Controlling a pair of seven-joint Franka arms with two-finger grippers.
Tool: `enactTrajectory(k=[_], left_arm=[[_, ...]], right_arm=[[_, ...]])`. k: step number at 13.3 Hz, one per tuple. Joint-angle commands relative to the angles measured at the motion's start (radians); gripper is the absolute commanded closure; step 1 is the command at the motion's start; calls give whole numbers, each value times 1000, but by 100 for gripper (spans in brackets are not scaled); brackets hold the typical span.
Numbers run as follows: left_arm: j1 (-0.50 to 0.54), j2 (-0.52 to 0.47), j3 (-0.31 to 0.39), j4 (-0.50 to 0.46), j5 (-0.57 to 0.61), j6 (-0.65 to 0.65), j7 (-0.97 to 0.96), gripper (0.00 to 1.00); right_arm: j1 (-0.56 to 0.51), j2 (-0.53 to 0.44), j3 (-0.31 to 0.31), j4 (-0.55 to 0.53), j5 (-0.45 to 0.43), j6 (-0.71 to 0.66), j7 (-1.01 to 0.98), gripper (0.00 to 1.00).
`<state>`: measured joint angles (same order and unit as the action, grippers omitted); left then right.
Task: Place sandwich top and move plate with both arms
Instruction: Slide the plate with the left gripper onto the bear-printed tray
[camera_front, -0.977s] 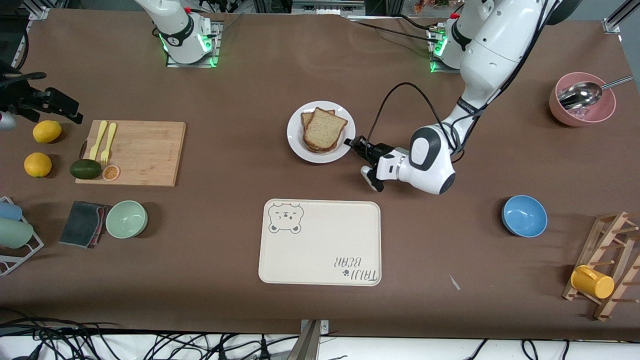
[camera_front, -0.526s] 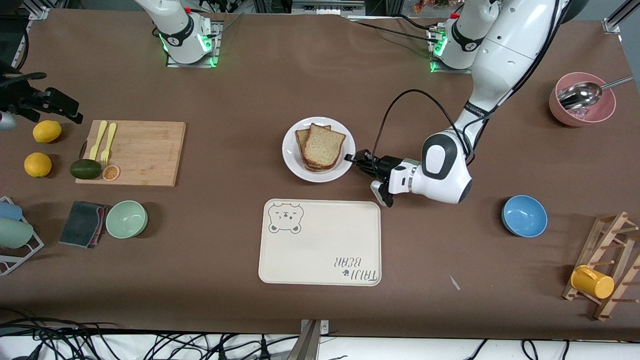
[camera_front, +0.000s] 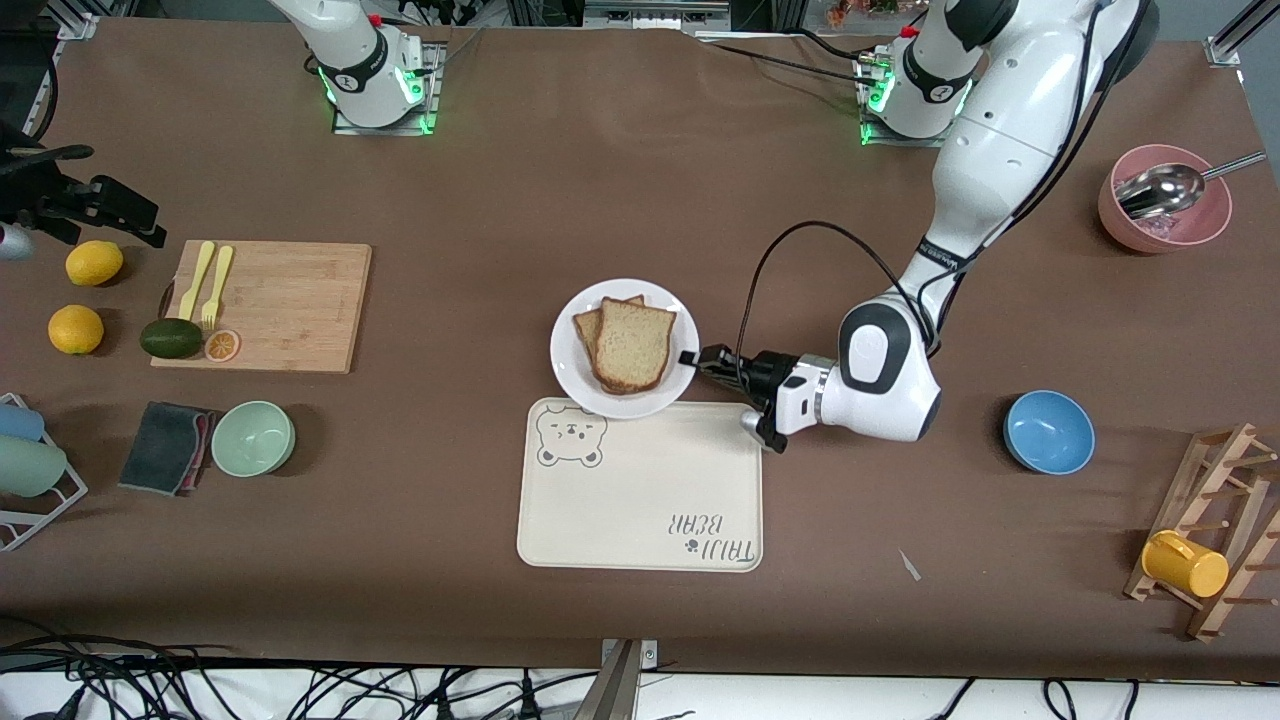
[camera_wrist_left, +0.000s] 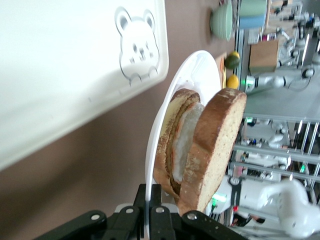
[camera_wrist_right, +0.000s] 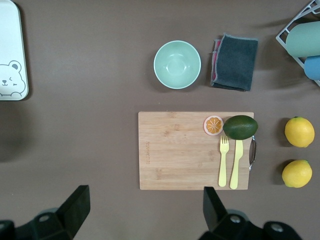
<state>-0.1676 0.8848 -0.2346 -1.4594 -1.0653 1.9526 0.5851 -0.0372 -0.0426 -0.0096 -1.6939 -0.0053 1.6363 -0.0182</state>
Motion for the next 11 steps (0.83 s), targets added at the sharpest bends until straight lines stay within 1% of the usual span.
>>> enactTrajectory(k=[1, 5, 6, 11], left_arm=[[-7, 74, 1, 129, -24, -20, -56, 100], [-7, 135, 6, 257, -24, -18, -94, 100], [-10, 146, 23, 277, -24, -11, -103, 100], [-27, 180, 41, 310, -25, 81, -133, 100]], right_arm=[[-4, 1, -1, 10, 16, -12, 6, 0], [-4, 1, -1, 10, 16, -10, 4, 0], [-4, 1, 0, 10, 18, -10, 6, 0], [-4, 1, -1, 10, 16, -10, 6, 0]])
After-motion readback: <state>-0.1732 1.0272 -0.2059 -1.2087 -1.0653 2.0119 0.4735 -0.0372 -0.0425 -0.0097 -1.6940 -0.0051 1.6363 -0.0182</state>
